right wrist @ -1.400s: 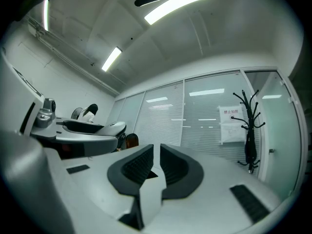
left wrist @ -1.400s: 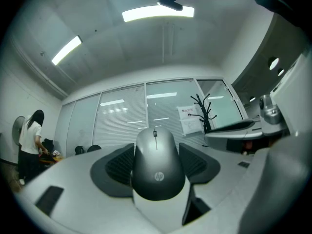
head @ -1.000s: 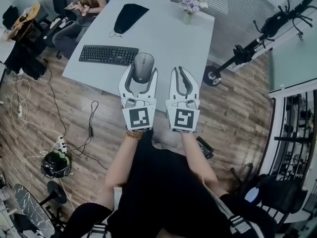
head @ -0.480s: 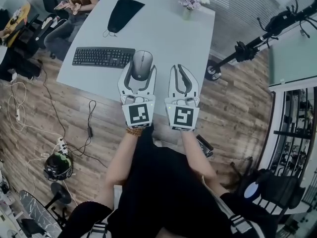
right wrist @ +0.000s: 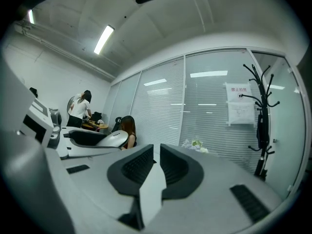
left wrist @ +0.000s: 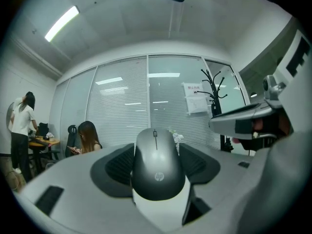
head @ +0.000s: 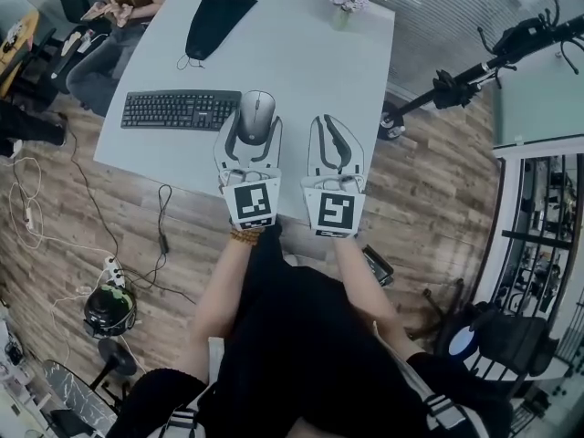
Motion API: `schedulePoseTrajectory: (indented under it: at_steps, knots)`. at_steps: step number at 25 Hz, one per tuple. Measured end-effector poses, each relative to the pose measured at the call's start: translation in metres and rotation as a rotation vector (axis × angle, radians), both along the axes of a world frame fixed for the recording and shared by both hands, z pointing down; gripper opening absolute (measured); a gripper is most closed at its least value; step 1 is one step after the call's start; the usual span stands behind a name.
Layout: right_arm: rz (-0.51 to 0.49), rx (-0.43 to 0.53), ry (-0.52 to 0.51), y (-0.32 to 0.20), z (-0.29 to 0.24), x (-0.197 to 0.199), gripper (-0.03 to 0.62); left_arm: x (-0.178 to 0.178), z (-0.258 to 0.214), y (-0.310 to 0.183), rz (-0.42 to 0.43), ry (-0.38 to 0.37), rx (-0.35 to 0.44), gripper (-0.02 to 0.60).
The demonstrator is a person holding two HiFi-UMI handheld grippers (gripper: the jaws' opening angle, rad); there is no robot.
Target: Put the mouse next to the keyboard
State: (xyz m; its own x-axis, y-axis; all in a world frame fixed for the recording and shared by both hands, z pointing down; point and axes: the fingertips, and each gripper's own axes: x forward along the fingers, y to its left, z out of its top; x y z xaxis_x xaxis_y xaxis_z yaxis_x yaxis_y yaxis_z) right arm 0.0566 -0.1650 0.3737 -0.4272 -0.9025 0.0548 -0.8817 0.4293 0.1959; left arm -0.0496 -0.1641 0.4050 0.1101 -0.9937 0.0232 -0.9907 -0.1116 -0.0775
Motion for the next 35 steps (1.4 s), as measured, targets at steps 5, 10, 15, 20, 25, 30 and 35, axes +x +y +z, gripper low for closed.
schedulePoseTrajectory:
  at_steps: [5,10,15,20,25,30,35]
  knots:
    - [0.007,-0.024,0.015,-0.018,0.013,0.002,0.029,0.002,0.024,-0.020,0.000,0.010,-0.039,0.295]
    - [0.012,-0.043,0.021,-0.034,0.029,0.002,0.029,0.000,0.050,-0.041,-0.003,0.019,-0.077,0.295]
    - [0.023,-0.089,0.042,-0.046,0.048,0.001,0.029,-0.002,0.083,-0.062,0.002,0.019,-0.134,0.295]
    - [0.032,-0.102,0.046,-0.062,0.061,-0.003,0.029,-0.006,0.115,-0.079,0.004,0.025,-0.190,0.295]
    - [0.041,-0.131,0.056,-0.074,0.077,-0.004,0.029,-0.010,0.152,-0.092,-0.003,0.027,-0.258,0.295]
    - [0.042,-0.162,0.064,-0.084,0.093,-0.010,0.029,-0.015,0.187,-0.097,-0.005,0.031,-0.325,0.295]
    - [0.039,-0.166,0.067,-0.093,0.105,-0.018,0.029,-0.019,0.223,-0.101,-0.005,0.035,-0.395,0.295]
